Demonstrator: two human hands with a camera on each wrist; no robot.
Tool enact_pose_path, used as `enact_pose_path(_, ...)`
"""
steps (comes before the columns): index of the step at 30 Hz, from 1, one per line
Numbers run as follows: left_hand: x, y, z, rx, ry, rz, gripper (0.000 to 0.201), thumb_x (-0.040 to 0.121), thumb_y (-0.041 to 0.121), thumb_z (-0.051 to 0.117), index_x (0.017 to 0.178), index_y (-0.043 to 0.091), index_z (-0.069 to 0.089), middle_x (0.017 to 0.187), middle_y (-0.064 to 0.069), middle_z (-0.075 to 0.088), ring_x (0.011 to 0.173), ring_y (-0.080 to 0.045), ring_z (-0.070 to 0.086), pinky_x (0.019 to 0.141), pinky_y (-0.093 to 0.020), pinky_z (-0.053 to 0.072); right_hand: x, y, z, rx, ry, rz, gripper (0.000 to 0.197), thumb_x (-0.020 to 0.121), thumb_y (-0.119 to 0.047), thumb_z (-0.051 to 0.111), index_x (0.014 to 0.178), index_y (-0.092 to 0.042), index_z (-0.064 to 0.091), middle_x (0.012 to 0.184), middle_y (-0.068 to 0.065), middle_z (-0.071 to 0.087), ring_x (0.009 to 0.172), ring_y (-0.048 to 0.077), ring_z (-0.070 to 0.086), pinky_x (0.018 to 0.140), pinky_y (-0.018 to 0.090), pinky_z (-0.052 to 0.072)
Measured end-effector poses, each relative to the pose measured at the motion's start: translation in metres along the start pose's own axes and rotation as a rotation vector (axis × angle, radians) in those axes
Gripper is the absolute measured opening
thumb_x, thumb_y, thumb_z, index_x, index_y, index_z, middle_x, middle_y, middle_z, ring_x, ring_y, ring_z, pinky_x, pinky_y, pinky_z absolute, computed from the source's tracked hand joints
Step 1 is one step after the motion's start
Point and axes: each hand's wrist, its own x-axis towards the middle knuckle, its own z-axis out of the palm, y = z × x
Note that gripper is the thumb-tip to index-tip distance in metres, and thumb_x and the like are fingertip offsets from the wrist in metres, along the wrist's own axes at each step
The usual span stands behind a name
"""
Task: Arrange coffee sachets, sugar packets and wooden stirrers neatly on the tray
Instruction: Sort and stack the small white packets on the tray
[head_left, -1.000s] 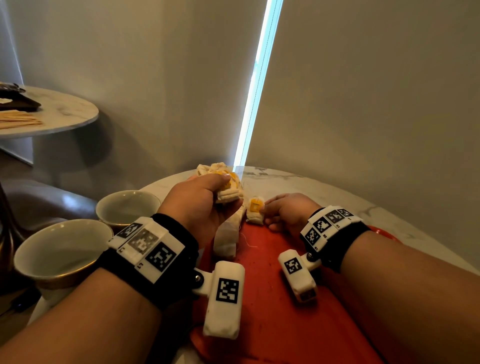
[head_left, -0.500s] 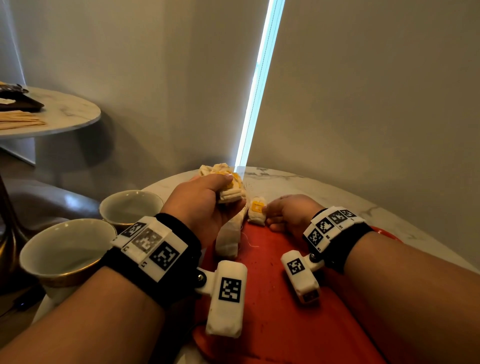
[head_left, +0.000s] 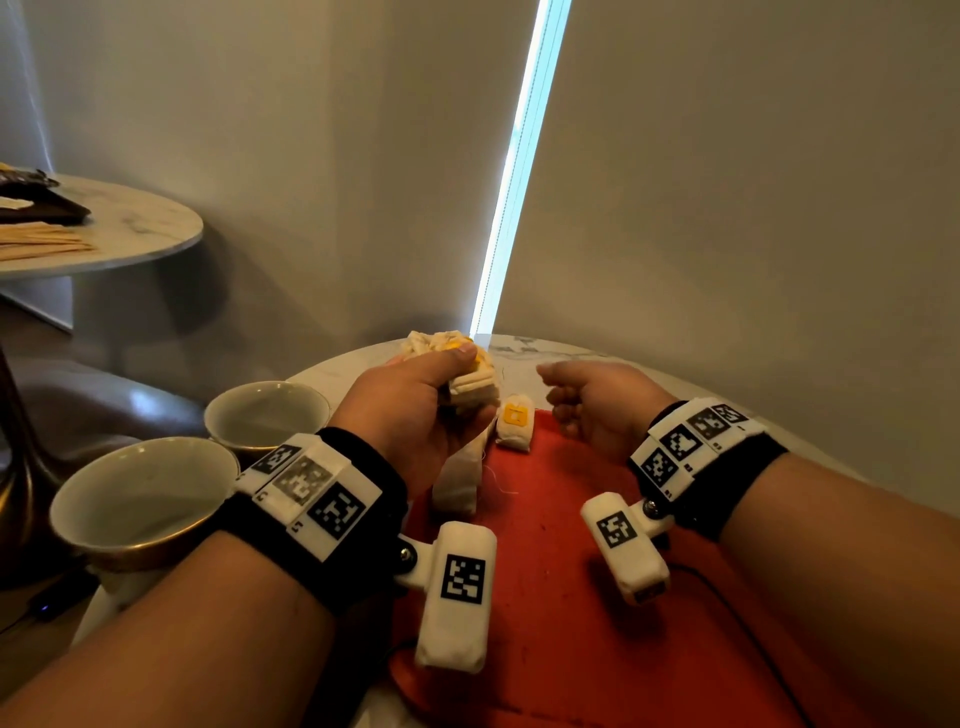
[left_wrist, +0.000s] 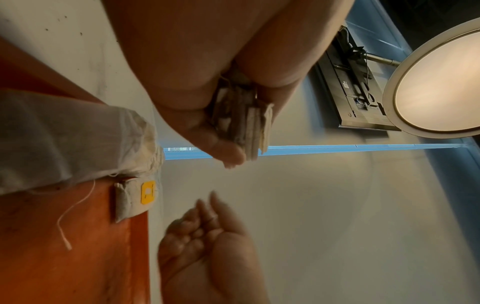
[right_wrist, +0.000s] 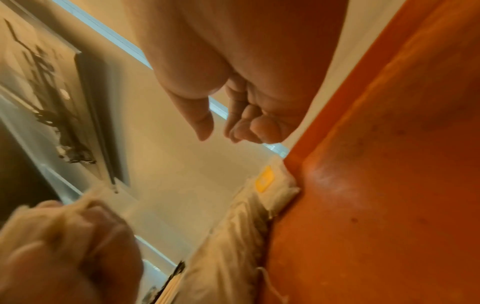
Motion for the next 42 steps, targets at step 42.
enact_pose_path(42, -0.001, 0.005, -0.003, -0.025, -0.009, 0.066, 0.023, 0.098, 0.014, 0.059, 0.115, 0.002, 0.067, 0.086, -0.013, 0.071, 0.064, -0.017, 0.069, 0.051, -0.024, 0.055, -0.044, -0.012, 0.042, 0.146, -0.197, -0.399, 0.02, 0.092, 0.002, 0.064, 0.107, -0.01, 0.068, 0.094, 0.014, 0.071, 0.072, 0.02, 0.065, 0.057, 0.029, 0.05)
